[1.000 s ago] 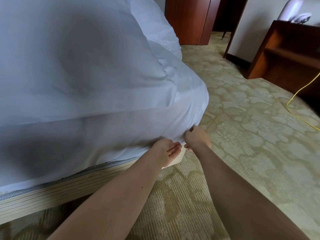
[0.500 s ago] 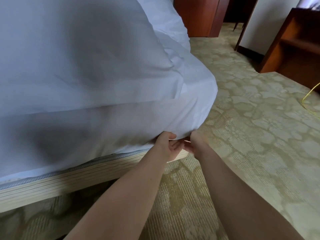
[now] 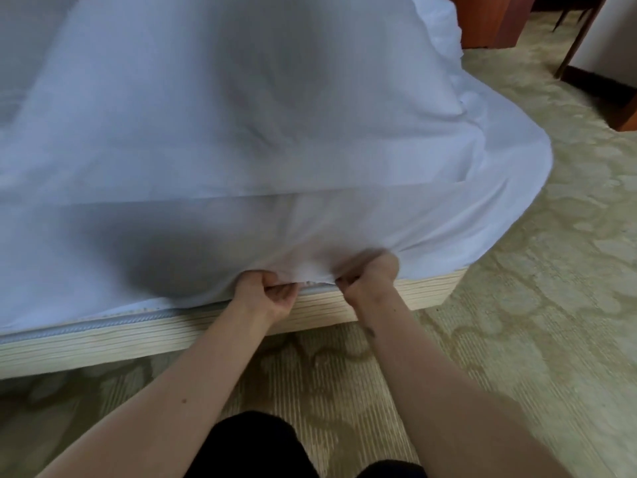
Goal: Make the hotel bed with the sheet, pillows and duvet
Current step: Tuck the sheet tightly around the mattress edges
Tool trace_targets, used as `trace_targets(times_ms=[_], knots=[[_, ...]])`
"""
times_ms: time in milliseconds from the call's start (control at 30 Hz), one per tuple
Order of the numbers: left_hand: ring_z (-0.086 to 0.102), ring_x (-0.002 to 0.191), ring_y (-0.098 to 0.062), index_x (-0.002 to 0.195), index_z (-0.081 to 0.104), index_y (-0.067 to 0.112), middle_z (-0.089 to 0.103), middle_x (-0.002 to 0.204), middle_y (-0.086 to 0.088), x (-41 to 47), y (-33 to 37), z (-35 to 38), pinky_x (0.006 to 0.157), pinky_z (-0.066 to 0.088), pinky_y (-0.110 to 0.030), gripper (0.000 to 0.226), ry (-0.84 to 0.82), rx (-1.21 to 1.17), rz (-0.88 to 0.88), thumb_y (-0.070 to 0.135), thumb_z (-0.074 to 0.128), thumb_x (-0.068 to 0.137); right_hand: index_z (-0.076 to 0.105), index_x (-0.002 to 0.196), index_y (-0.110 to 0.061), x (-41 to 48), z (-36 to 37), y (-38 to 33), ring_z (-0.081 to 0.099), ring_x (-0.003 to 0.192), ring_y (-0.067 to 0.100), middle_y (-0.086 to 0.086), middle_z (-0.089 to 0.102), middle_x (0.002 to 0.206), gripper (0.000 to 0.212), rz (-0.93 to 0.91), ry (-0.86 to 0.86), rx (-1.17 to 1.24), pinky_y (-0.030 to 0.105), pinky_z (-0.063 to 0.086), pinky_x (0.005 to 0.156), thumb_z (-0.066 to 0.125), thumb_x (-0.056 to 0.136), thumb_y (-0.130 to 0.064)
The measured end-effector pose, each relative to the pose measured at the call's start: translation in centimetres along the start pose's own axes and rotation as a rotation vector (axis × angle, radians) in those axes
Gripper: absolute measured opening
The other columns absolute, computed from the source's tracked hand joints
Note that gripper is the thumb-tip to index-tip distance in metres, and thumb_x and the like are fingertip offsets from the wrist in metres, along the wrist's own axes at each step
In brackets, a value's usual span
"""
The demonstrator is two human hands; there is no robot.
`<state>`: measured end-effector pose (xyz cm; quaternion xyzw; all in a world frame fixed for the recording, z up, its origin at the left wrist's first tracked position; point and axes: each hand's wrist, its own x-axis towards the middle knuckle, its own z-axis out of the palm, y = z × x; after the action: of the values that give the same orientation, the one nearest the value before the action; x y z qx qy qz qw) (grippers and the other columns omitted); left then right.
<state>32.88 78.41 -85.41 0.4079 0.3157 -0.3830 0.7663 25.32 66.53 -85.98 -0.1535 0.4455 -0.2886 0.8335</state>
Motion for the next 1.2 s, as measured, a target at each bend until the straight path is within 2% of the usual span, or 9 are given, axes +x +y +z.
trace_targets(times_ms=[100, 200, 300, 400, 633, 733, 867, 1033, 1200], knots=[[0.052, 0.079, -0.024, 0.066, 0.043, 0.008, 0.052, 0.069, -0.010, 2.1, -0.3, -0.3, 0.106, 0.041, -0.046, 0.029, -0.024, -0.053, 0.030, 0.000, 0.037, 0.093, 0.046, 0.138, -0.003, 1.2, -1.0, -0.2, 0.042, 0.129, 0.049, 0.021, 0.046, 0.144, 0.060, 0.027, -0.039, 0.084, 0.062, 0.028, 0.109, 0.028, 0.087, -0.028], [0.031, 0.054, -0.014, 0.059, 0.033, 0.012, 0.033, 0.034, -0.001, 2.5, -0.7, -0.8, 0.107, 0.037, -0.042, 0.036, -0.021, 0.037, 0.098, -0.001, 0.032, 0.093, 0.064, 0.102, -0.018, 1.4, -1.4, 0.6, 0.055, 0.107, 0.037, 0.013, 0.064, 0.107, 0.040, -0.060, -0.030, 0.099, 0.059, 0.040, 0.100, 0.026, 0.090, -0.025], [0.049, 0.068, -0.018, 0.065, 0.041, 0.006, 0.049, 0.058, -0.009, 1.2, 0.1, -1.5, 0.106, 0.042, -0.040, 0.031, -0.079, 0.202, 0.037, -0.006, 0.033, 0.093, 0.059, 0.088, -0.018, 0.1, -1.4, 1.6, 0.054, 0.094, 0.033, 0.010, 0.060, 0.090, 0.033, -0.108, -0.031, 0.075, 0.049, 0.051, 0.088, 0.026, 0.088, -0.015], [0.058, 0.089, -0.026, 0.072, 0.045, 0.005, 0.057, 0.089, -0.015, 0.3, 2.1, -3.7, 0.095, 0.050, -0.037, 0.025, -0.083, 0.273, -0.002, 0.002, 0.038, 0.096, 0.059, 0.103, -0.018, -1.5, -0.4, 3.6, 0.059, 0.091, 0.028, 0.009, 0.062, 0.110, 0.031, -0.137, 0.032, 0.034, 0.037, 0.054, 0.084, 0.030, 0.093, -0.016], [0.050, 0.060, -0.015, 0.072, 0.045, 0.015, 0.048, 0.068, -0.003, 0.5, 9.4, -10.3, 0.048, 0.052, -0.023, 0.021, 0.126, 0.015, 0.281, 0.006, 0.039, 0.089, 0.056, 0.129, -0.012, -5.7, 4.9, 12.6, 0.054, 0.115, 0.039, 0.021, 0.058, 0.124, 0.049, 0.326, -0.235, 0.047, 0.051, 0.047, 0.098, 0.040, 0.093, -0.041], [0.058, 0.080, -0.022, 0.087, 0.051, 0.012, 0.058, 0.090, -0.009, 0.9, 12.3, -12.3, 0.067, 0.051, -0.034, 0.016, 0.075, -0.123, 0.299, 0.010, 0.036, 0.086, 0.053, 0.131, -0.007, -6.0, 5.2, 15.1, 0.055, 0.114, 0.038, 0.022, 0.057, 0.125, 0.050, 0.344, -0.238, 0.051, 0.049, 0.047, 0.099, 0.039, 0.092, -0.035], [0.056, 0.110, -0.035, 0.115, 0.055, 0.007, 0.060, 0.118, -0.015, 2.3, 13.8, -14.0, 0.095, 0.045, -0.051, 0.041, -0.030, -0.340, 0.319, 0.008, 0.029, 0.083, 0.060, 0.120, -0.010, -4.2, 5.4, 15.9, 0.057, 0.113, 0.038, 0.018, 0.062, 0.119, 0.046, 0.351, -0.241, 0.247, 0.055, 0.040, 0.104, 0.042, 0.087, -0.037], [0.059, 0.113, -0.036, 0.118, 0.065, 0.019, 0.066, 0.121, -0.011, 4.4, 14.2, -13.4, 0.100, 0.039, -0.055, 0.051, -0.123, -0.535, 0.415, 0.015, 0.031, 0.080, 0.065, 0.082, -0.023, -2.5, 6.8, 17.6, 0.062, 0.103, 0.033, 0.005, 0.071, 0.084, 0.030, 0.238, -0.263, 0.440, 0.040, 0.042, 0.097, 0.037, 0.088, -0.033], [0.058, 0.115, -0.033, 0.113, 0.064, 0.021, 0.064, 0.126, -0.008, 4.3, 14.1, -13.5, 0.103, 0.039, -0.051, 0.049, -0.143, -0.532, 0.432, 0.013, 0.034, 0.075, 0.071, 0.103, -0.021, -2.8, 6.9, 18.2, 0.059, 0.116, 0.037, 0.010, 0.069, 0.117, 0.042, 0.146, -0.283, 0.347, 0.055, 0.044, 0.101, 0.035, 0.091, -0.038]])
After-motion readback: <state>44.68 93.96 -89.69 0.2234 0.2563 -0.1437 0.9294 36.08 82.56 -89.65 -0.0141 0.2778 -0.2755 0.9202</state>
